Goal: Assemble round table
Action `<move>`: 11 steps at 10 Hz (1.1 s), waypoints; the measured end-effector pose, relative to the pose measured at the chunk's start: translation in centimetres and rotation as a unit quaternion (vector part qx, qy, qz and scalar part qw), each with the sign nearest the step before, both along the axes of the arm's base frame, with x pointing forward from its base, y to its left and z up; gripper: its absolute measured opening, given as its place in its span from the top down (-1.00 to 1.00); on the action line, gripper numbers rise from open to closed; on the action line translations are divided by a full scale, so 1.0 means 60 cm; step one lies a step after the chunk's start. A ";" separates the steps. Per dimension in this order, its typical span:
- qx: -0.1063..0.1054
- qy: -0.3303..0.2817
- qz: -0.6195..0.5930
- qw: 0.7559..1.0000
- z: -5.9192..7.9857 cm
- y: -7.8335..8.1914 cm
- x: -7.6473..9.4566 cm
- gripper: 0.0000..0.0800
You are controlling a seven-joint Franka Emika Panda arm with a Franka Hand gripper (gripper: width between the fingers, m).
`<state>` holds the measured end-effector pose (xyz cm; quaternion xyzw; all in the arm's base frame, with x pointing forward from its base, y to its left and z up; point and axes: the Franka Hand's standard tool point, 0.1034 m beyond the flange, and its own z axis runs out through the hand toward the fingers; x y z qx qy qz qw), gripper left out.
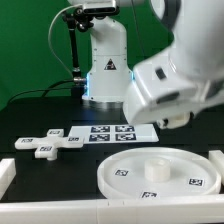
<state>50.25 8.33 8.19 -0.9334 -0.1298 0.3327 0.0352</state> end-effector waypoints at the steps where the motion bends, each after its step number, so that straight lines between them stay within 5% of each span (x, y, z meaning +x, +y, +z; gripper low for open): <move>1: 0.002 -0.035 -0.005 0.999 0.018 -0.006 0.012 -0.02; 6: 0.016 -0.211 -0.029 0.977 0.024 -0.019 0.040 -0.02; 10: 0.019 -0.304 -0.094 0.948 0.061 -0.031 0.054 -0.02; 11: 0.020 -0.330 -0.095 0.939 0.055 -0.035 0.055 -0.02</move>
Offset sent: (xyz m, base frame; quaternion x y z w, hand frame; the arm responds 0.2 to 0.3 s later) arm 0.0000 0.0000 0.0000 0.0000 0.1938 0.0000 0.9810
